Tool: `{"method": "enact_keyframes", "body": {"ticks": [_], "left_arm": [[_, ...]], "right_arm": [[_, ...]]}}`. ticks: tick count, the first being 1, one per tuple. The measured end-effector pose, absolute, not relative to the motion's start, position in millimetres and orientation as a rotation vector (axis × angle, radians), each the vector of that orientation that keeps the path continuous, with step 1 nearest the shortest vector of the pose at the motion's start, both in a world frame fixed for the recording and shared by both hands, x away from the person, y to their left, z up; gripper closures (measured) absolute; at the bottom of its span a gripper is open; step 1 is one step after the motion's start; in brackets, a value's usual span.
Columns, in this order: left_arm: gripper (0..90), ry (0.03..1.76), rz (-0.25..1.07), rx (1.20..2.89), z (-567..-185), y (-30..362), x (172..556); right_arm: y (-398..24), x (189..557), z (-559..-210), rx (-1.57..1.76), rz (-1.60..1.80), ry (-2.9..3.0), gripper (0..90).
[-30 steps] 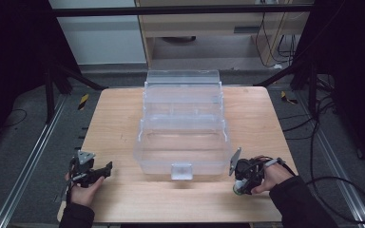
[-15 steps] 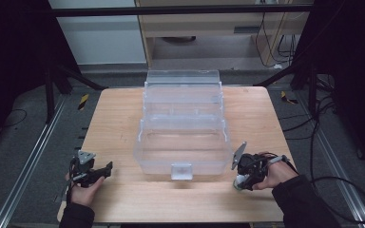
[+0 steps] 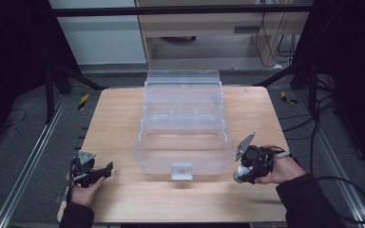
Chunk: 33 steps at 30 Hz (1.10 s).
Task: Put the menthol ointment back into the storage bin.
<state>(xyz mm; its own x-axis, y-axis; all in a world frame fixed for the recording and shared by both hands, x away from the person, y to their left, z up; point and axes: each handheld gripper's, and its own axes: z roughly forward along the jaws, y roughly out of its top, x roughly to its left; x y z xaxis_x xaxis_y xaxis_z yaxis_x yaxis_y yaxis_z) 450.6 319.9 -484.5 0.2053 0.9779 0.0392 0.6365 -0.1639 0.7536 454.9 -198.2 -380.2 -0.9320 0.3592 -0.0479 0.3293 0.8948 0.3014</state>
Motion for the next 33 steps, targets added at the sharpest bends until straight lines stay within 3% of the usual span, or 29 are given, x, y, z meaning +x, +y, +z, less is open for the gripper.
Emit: {"method": "enact_keyframes", "body": {"ticks": [33], "left_arm": [[22.7,1.501,0.717,1.891,-486.0,320.3,452.2]], "right_arm": [[-177.4,473.9,-314.7,0.509,0.472,2.928,50.3]]}}
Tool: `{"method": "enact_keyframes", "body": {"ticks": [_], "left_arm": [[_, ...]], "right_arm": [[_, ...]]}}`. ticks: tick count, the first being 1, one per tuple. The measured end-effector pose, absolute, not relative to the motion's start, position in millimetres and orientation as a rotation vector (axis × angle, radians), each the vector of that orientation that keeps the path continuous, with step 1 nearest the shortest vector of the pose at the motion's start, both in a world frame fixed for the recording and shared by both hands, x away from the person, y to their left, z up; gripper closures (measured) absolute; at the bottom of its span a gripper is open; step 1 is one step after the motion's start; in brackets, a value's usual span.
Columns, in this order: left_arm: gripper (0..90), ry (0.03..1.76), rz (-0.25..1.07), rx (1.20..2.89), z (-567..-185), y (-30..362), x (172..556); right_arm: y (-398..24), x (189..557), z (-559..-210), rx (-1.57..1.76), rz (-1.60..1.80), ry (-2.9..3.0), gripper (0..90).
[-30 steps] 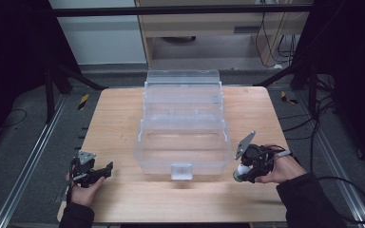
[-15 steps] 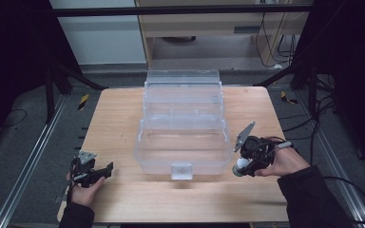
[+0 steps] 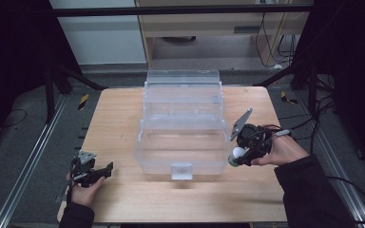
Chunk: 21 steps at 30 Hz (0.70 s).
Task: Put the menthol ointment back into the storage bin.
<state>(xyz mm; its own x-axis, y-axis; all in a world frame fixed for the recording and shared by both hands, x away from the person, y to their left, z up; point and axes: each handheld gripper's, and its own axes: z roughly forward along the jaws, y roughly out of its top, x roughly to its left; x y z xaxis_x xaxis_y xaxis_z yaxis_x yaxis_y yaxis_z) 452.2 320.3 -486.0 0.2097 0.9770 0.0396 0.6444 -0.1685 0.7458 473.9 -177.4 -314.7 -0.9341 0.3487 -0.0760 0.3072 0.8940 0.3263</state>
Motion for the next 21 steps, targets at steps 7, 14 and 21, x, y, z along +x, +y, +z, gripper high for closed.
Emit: {"method": "enact_keyframes", "body": {"ticks": [7,14,21], "left_arm": [[22.7,1.501,0.717,1.886,-486.0,320.9,452.3],[22.8,1.501,0.717,1.883,-485.8,321.4,452.4],[22.8,1.502,0.717,1.880,-485.5,322.9,452.4]], "right_arm": [[-166.8,485.0,-309.0,0.509,0.489,2.922,50.3],[-156.3,499.4,-311.1,0.522,0.529,2.901,50.3],[-148.1,511.7,-318.2,0.515,0.547,2.895,50.2]]}}
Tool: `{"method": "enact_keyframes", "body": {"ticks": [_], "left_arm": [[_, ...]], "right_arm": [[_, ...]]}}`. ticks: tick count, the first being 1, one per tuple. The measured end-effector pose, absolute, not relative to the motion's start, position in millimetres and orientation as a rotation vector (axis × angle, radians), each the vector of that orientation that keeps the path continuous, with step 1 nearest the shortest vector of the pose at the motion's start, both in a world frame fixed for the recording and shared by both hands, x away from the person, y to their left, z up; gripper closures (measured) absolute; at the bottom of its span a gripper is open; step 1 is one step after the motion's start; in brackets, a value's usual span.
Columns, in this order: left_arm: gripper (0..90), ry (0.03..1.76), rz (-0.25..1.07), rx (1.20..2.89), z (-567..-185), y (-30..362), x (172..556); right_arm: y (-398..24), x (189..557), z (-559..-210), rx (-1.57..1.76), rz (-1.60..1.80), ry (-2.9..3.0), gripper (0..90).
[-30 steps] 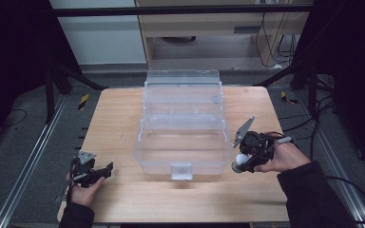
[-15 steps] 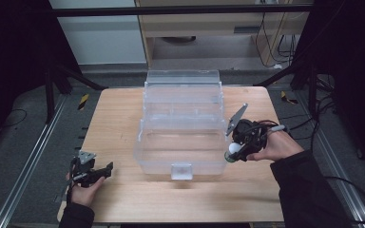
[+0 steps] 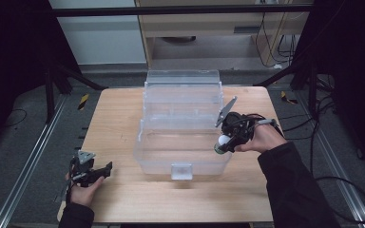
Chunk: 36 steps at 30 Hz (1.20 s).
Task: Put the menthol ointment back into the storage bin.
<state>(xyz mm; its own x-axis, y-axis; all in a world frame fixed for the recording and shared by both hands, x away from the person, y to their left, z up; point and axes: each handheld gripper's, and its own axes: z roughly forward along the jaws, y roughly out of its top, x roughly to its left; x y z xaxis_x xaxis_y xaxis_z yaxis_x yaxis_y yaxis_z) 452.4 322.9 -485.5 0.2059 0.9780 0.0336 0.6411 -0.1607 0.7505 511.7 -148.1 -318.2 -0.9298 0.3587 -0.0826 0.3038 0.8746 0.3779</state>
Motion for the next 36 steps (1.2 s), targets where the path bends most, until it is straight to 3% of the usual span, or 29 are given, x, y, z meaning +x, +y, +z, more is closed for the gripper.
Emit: {"method": "enact_keyframes", "body": {"ticks": [36], "left_arm": [[22.9,1.501,0.720,1.875,-484.7,324.6,452.1]], "right_arm": [[-134.6,529.0,-379.1,0.505,0.450,2.965,50.2]]}}
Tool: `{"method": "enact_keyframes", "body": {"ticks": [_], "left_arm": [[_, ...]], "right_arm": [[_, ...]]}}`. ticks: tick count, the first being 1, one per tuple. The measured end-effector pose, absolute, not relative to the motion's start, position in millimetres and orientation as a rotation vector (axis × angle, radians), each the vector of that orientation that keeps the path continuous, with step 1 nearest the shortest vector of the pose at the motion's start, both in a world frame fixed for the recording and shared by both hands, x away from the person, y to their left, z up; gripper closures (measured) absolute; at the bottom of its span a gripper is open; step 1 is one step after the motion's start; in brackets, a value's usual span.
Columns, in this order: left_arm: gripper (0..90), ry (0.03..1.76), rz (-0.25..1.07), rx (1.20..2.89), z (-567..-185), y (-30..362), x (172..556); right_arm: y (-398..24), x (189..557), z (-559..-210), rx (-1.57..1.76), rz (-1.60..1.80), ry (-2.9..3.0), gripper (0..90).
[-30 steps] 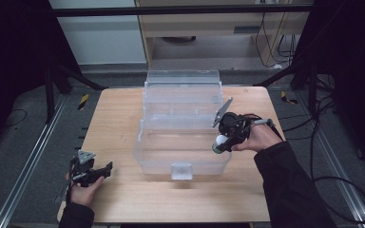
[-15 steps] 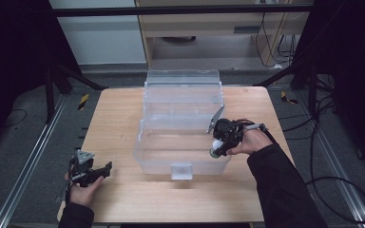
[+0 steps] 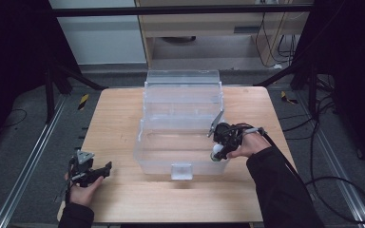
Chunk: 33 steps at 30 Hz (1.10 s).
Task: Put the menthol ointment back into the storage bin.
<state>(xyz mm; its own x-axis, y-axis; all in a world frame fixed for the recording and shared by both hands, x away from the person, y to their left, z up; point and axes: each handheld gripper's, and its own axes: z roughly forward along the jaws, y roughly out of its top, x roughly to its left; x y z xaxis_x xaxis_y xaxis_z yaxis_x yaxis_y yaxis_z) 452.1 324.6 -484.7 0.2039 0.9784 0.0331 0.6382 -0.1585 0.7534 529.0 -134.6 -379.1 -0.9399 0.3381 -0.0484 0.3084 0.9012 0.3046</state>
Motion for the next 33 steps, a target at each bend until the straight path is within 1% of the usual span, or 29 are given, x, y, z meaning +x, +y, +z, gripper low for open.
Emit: {"method": "enact_keyframes", "body": {"ticks": [33], "left_arm": [[22.9,1.502,0.721,1.878,-484.7,325.4,452.3]], "right_arm": [[-139.6,531.8,-401.4,0.522,0.406,2.991,50.1]]}}
